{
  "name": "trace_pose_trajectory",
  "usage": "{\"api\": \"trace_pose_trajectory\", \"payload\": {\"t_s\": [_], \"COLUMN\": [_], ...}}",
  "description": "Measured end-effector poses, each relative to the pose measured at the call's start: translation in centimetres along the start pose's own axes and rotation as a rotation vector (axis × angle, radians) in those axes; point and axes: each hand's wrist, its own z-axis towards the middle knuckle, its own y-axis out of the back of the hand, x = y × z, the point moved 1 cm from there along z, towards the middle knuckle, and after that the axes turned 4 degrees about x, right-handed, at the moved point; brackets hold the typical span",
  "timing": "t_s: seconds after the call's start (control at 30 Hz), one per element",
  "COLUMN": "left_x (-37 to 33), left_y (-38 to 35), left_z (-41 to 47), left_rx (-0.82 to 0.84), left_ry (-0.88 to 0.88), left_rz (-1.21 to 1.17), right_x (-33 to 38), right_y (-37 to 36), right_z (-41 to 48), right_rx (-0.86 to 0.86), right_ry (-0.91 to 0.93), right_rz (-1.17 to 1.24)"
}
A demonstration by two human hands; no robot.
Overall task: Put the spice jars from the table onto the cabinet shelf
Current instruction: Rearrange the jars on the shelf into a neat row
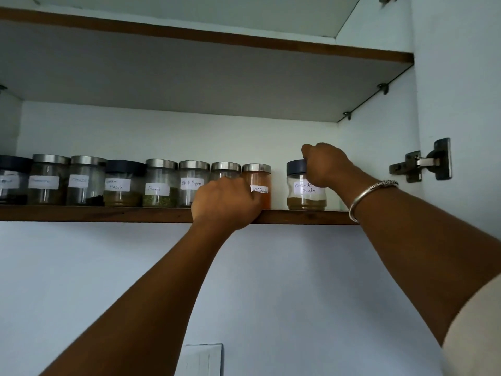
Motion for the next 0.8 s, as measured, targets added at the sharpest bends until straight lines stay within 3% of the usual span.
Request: {"api": "trace_pose_trajectory", "payload": {"t_s": [0.27,0.8], "left_x": [0.0,-0.2], "left_y": [-0.4,-0.6], "left_z": [0.2,-0.2], "left_rx": [-0.057,-0.158], "left_ry": [-0.088,-0.111], "left_rz": [0.017,0.059], "right_x": [0.4,0.0], "right_y": [-2.0,-5.2], "right_z": [5.2,6.6], "right_rx": [0.233,0.248], "right_ry": [0.026,0.026], "right_rz": [-0.148,-0.007]}}
